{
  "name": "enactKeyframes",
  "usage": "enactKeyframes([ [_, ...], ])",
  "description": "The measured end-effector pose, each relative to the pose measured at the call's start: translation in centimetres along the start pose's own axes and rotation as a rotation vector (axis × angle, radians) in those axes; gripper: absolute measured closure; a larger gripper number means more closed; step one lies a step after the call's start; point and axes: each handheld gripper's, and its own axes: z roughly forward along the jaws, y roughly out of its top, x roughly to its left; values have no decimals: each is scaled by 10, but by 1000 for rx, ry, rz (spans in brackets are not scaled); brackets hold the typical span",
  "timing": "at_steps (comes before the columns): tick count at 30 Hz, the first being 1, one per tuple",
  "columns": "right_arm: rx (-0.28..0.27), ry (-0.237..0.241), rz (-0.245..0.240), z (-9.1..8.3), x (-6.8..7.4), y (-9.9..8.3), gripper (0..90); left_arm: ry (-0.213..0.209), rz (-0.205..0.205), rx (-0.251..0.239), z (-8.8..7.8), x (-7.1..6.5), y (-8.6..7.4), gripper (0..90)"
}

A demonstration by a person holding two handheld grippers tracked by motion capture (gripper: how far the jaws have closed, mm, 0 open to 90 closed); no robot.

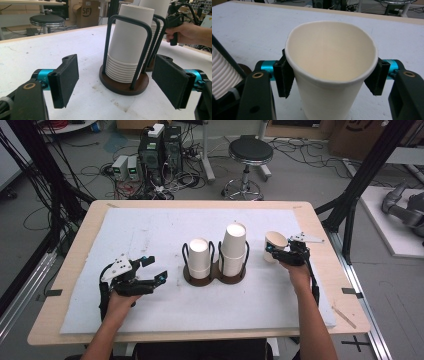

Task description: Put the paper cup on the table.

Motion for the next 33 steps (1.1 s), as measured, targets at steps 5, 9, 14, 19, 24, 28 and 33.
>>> enactKeyframes([
  [5, -15, 3, 4, -5, 0, -7, 343, -4, 2, 4, 1, 0, 0, 216],
  [9, -4, 1, -13, -7, 1, -8, 342, -6, 2, 5, 3, -1, 0, 216],
  [14, 1, 3, -25, -8, 2, -8, 322, -7, -2, 5, 3, 0, 0, 216],
  [19, 1, 9, -9, -8, 1, -9, 276, -5, -3, 2, 2, 1, 0, 216],
  [24, 15, 9, -9, -6, 1, -10, 234, -4, -5, 2, 1, 1, 0, 216],
  [28, 36, 18, -16, -4, 3, -12, 223, -3, -6, 0, 0, 1, 0, 217],
  [33, 48, 23, -14, -6, 2, -12, 222, -3, -7, 1, 0, 2, -1, 217],
])
